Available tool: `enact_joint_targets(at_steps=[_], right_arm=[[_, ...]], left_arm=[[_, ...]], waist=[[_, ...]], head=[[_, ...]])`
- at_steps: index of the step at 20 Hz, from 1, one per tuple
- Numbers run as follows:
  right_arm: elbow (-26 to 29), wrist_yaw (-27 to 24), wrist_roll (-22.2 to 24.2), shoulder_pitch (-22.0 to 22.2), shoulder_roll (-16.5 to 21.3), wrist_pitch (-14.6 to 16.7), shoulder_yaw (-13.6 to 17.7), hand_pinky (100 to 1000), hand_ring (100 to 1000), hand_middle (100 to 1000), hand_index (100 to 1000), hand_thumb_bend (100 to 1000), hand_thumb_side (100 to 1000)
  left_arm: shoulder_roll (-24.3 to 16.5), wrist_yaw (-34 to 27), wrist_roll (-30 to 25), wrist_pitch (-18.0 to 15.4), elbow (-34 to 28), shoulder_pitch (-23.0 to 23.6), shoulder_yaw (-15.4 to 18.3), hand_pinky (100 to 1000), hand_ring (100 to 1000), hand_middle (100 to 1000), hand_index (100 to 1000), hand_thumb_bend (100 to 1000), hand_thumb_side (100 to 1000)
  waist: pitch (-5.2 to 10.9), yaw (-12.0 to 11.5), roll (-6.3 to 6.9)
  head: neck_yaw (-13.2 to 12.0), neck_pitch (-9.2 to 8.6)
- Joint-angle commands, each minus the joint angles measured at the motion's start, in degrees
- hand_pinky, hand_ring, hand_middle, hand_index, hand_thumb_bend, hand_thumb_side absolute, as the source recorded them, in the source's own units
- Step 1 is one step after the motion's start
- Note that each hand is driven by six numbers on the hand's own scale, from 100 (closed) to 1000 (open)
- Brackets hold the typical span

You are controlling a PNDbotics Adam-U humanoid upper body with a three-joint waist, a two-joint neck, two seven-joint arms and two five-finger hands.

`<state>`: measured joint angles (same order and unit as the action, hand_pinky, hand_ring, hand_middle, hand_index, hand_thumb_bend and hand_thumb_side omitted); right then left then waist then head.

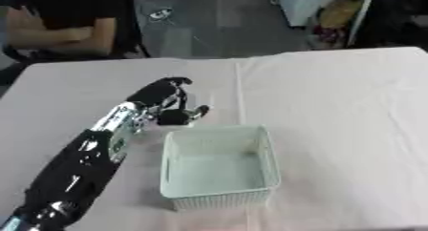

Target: Pick up objects on the table and place them in the box.

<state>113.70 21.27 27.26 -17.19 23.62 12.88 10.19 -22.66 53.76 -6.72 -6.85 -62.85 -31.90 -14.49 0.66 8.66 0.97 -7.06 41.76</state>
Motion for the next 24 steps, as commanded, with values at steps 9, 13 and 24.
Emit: enact_joint_targets(at_steps=[9,13,24], right_arm=[[0.9,-0.6,0.1,-1.4,0.2,0.3,0.1,891,916,906,939,100,646],[0.9,-0.6,0.1,-1.5,0.1,0.3,0.1,891,916,906,939,100,646],[0.9,-0.5,0.0,-1.2,0.1,0.1,0.2,891,917,906,939,100,648]], left_arm=[[0.8,3.4,0.1,0.3,4.4,-3.2,1.7,999,990,936,422,924,1000],[1.6,4.7,0.7,0.3,6.4,-4.1,2.2,999,990,936,422,924,1000],[-0.6,2.5,-0.2,0.1,4.4,-6.4,2.3,998,988,933,419,923,1000]], waist=[[0.09,0.2,-0.33],[0.00,0.3,-0.37],[0.40,0.4,-0.27]], head=[[0.4,-1.00],[0.4,-1.11],[0.9,-1.31]])
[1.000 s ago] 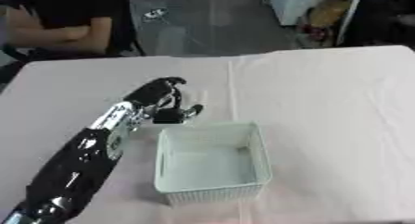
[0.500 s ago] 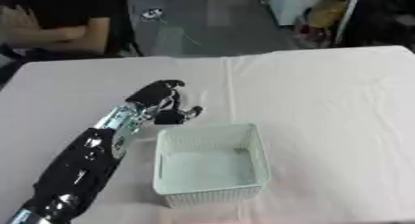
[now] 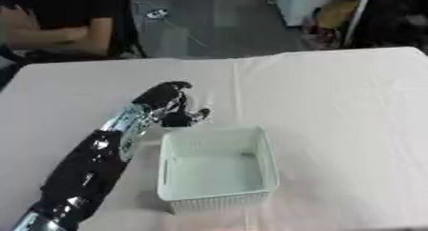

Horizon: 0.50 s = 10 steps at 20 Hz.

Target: Pick up objects on the table and place them in the box.

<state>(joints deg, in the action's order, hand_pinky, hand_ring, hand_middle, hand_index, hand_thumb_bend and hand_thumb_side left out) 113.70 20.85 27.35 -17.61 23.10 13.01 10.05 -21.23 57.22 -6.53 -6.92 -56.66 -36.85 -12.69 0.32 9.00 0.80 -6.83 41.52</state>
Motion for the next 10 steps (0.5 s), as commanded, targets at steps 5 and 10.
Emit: enact_joint_targets(at_steps=[5,10], right_arm=[[0.9,0.0,-0.1,-0.6,0.6,0.0,0.4,891,917,906,939,100,648],[0.9,-0.1,-0.1,-0.6,0.6,0.0,0.3,891,917,906,939,100,648]], left_arm=[[-2.8,-2.1,-1.1,0.8,-2.8,-1.9,0.5,998,988,933,419,921,1000],[-2.6,-1.6,-1.4,1.1,-2.0,-2.0,0.6,998,989,933,420,919,1000]], waist=[[0.83,0.1,-0.09],[0.77,0.1,-0.11]], head=[[0.6,-1.24],[0.5,-1.24]])
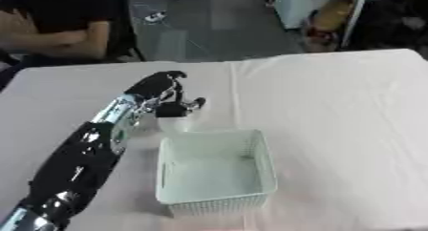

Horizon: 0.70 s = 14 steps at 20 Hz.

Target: Pick up objects on the table and place them in the box.

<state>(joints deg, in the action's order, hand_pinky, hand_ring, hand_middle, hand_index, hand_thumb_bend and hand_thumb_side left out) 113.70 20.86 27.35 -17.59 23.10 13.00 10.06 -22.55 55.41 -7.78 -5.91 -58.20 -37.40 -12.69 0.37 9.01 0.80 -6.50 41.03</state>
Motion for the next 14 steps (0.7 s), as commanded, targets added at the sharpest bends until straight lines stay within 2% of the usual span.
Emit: enact_joint_targets(at_steps=[1,14], right_arm=[[0.9,-0.1,0.0,-0.7,0.5,0.0,0.3,891,917,906,939,100,648],[0.9,-0.1,0.0,-0.7,0.5,0.1,0.3,891,917,906,939,100,648]], left_arm=[[-1.3,0.6,-0.2,0.1,-0.2,-1.5,0.6,999,990,934,420,919,1000],[-1.1,3.8,0.7,0.9,3.0,-1.6,2.3,999,991,933,420,908,1000]], waist=[[0.71,0.1,-0.11],[0.51,-0.1,-0.17]], head=[[0.1,-0.72],[0.1,-0.58]])
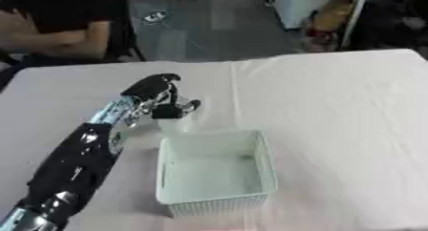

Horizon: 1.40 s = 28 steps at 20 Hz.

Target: Pick up objects on the table and place them in the box.

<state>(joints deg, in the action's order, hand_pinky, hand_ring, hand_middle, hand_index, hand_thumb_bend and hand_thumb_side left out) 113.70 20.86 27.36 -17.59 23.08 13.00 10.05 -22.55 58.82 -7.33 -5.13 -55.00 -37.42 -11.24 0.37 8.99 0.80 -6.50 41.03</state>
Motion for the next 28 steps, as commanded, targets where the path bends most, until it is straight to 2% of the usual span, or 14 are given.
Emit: enact_joint_targets(at_steps=[1,12,28], right_arm=[[0.9,-0.1,0.0,-0.7,0.5,0.1,0.3,891,917,906,939,100,648],[0.9,-0.1,0.0,-1.0,0.6,0.2,0.2,892,917,906,940,100,647],[0.9,-0.5,0.2,-1.9,-0.1,0.4,0.1,892,918,906,940,100,647]], left_arm=[[-1.0,0.3,0.2,0.2,0.0,-1.5,0.9,999,990,933,420,907,1000],[0.1,2.9,-0.8,-0.3,1.7,-1.6,0.4,998,994,936,431,900,1000],[2.0,9.2,2.3,0.6,5.4,-2.9,2.2,993,995,937,462,892,1000]], waist=[[0.50,-0.1,-0.18],[0.28,0.0,-0.22],[-1.05,0.3,-0.80]], head=[[0.1,-0.55],[0.2,-0.88],[0.1,-2.11]])
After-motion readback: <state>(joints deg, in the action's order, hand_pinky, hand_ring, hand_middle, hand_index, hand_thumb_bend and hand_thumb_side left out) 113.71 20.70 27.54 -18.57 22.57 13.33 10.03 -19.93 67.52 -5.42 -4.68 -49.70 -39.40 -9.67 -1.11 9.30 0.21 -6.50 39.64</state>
